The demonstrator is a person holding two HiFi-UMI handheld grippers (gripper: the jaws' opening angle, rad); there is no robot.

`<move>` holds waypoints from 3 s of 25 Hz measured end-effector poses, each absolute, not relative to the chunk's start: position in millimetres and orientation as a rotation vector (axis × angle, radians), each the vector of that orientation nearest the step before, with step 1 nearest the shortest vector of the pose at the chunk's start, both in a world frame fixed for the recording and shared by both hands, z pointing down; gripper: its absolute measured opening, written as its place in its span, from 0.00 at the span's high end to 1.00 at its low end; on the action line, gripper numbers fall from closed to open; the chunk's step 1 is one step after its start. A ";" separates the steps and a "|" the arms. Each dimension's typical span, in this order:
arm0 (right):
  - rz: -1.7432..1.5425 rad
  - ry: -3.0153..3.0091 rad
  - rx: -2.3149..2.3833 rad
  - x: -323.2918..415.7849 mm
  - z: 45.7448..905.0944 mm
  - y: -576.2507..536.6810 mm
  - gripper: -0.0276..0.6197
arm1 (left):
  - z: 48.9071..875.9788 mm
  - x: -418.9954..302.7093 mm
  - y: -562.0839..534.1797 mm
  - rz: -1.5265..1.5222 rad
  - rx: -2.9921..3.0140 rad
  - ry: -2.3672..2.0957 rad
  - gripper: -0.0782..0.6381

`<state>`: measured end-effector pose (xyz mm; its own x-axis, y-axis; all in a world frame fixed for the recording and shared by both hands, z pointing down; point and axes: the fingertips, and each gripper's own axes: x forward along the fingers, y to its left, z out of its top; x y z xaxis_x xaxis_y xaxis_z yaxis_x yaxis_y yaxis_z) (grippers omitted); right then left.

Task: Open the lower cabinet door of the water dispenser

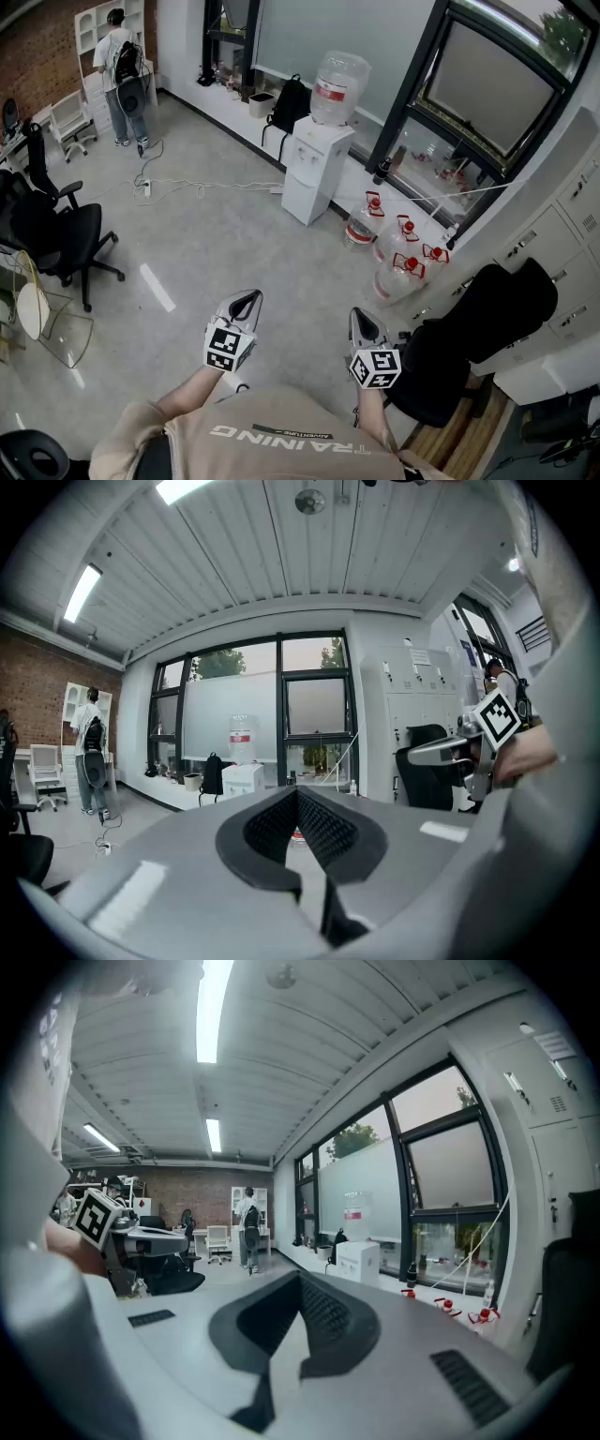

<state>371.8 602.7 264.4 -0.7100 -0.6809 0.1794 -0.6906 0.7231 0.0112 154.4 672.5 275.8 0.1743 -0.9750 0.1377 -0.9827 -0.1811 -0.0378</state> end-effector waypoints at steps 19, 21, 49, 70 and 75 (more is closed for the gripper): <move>0.090 -2.696 1.146 347.6 276.4 595.9 0.94 | 267.8 120.1 649.9 0.127 2.367 -1.951 0.88; 0.106 -2.684 1.138 341.6 285.5 590.2 0.94 | 274.4 114.4 643.2 0.141 2.362 -1.946 0.88; 0.041 -2.615 0.784 268.8 372.9 326.5 0.94 | 325.3 94.0 403.2 0.180 2.086 -2.004 0.88; 0.273 -2.605 1.103 122.8 356.4 184.6 0.94 | 334.6 -83.6 235.9 0.174 2.251 -1.871 0.88; 0.302 -2.572 1.101 110.6 377.3 137.6 0.94 | 345.0 -106.9 185.3 0.175 2.212 -1.872 0.88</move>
<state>110.6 137.6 377.3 -0.6487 -0.6618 0.3758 -0.7309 0.6793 -0.0654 -106.9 185.3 345.0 0.1733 -0.9544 0.2429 -0.9830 -0.1522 0.1031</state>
